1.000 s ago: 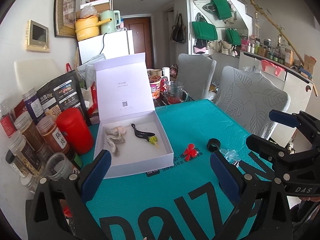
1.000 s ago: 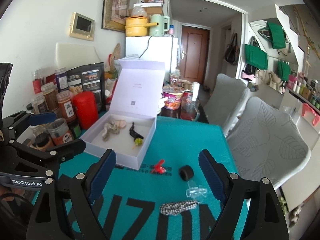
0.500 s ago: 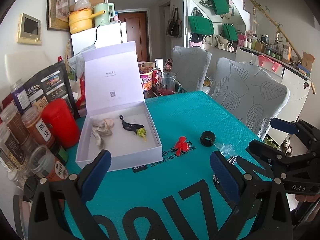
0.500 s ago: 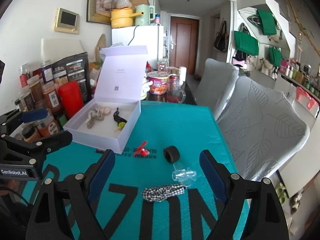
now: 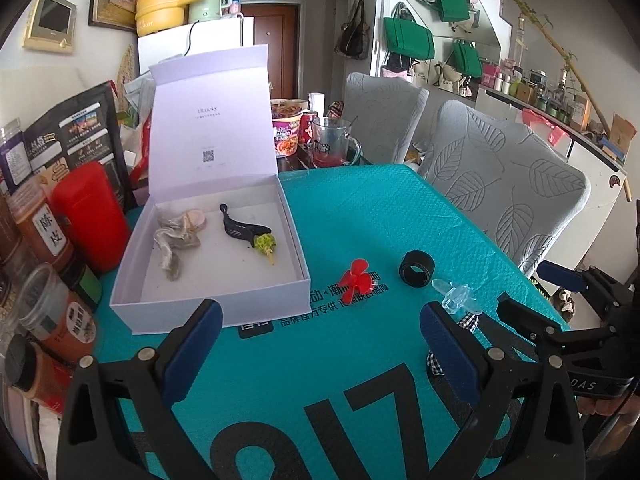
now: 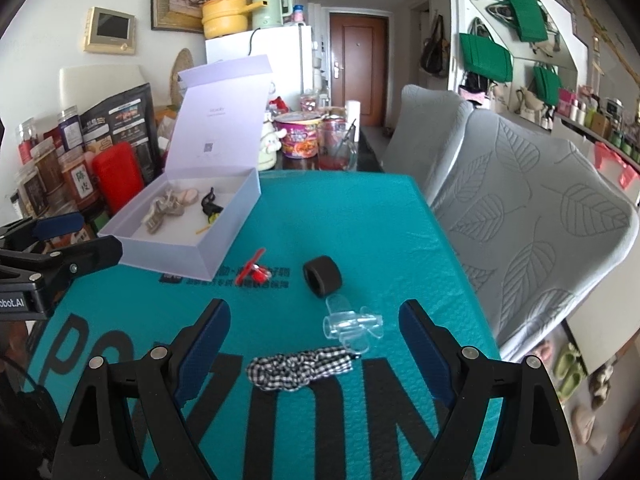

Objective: Organize rigid objects
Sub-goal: 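Withdraw both tools from the box back over the remaining objects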

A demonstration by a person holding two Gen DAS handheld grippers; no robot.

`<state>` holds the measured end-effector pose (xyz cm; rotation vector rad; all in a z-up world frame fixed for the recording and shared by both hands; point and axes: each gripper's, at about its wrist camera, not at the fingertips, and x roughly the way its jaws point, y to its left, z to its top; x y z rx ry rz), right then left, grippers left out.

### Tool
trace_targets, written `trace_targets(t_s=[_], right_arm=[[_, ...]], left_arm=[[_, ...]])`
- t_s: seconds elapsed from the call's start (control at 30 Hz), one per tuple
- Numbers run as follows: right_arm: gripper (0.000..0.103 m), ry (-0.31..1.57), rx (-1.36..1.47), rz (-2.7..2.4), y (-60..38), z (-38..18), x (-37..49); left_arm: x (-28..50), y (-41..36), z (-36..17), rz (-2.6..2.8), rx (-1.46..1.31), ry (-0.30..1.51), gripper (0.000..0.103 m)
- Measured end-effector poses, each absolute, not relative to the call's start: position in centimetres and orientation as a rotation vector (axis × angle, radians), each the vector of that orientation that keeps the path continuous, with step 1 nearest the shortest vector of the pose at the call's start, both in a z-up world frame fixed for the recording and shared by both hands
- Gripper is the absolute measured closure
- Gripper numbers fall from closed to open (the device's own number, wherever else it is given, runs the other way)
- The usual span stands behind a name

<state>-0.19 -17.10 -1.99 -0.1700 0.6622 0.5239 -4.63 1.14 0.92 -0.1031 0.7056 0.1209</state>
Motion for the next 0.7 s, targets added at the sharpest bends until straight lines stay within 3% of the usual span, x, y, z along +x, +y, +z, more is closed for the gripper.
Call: trace_targets(t_s=[0.57,0.67,0.7], right_arm=[[0.016,0.762,-0.134,0.466,-19.2,-5.9,4.2],[0.016,0.774,-0.124,0.454,-19.7,-6.3,4.8],[0.016,0.778,-0.122,0.451,-19.8,-6.4,5.0]], left_arm=[[0.8,-2.1,-2.4,0.008,-0.023,0.748,0.003],[1.9,-2.6,-3.0,0.013,-0.003,0.762,0.012],[2.3,-2.7,-3.2,0.016,-0.001,0.771,0.021]])
